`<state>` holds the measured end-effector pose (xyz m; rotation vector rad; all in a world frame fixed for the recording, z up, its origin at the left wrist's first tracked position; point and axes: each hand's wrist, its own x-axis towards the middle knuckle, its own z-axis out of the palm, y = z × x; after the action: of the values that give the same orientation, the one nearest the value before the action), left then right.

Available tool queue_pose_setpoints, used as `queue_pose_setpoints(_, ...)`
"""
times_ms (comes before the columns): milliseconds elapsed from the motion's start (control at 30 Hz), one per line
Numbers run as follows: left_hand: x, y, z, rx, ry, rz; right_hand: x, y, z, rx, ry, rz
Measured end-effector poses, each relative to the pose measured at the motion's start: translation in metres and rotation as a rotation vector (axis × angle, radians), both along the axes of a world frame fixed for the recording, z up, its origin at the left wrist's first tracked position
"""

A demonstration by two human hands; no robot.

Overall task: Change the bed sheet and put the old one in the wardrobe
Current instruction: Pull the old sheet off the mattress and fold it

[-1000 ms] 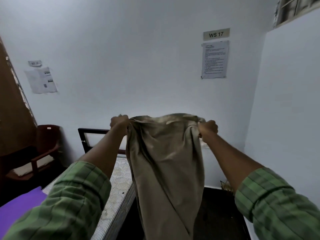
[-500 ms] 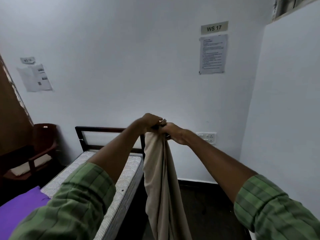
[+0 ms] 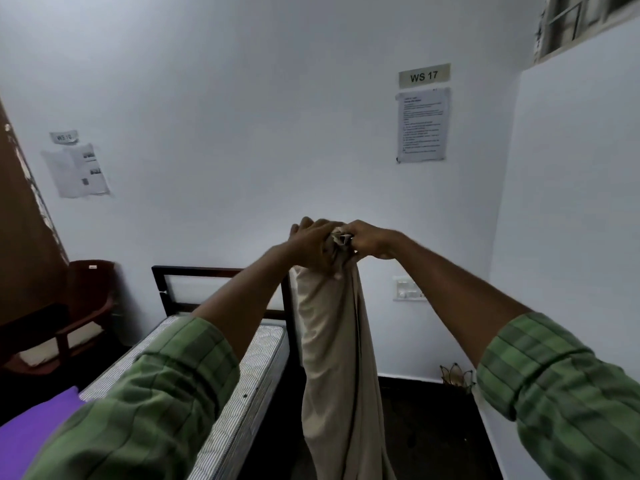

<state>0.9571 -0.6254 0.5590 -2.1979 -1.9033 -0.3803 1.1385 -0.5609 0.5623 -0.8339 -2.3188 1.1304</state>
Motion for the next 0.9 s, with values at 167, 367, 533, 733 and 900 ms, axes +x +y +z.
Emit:
queue_pose_setpoints(167, -0.023, -0.002, 0.033, -0.378, 0.036, 0.221, 0.022, 0.018, 0.014, -0.003, 0.327, -0.119)
queue_pose_setpoints(367, -0.013, 0.0, 0.086, 0.358, 0.388, 0.162, 0.038, 0.025, 0.018, 0.183, 0.138, -0.227)
queue_pose_setpoints(533, -0.009, 0.003, 0.105, 0.054, 0.32, 0.077, 0.049, 0.016, 0.051, 0.522, -0.176, -0.519)
queue_pose_setpoints(733, 0.01, -0.004, 0.121, 0.36, 0.24, 0.236, 0.027, 0.009, 0.061, 0.021, 0.334, -0.514)
queue_pose_setpoints(900, -0.014, -0.013, 0.12, 0.066, 0.225, 0.298, 0.034, 0.005, 0.081, -0.117, 0.033, -0.217)
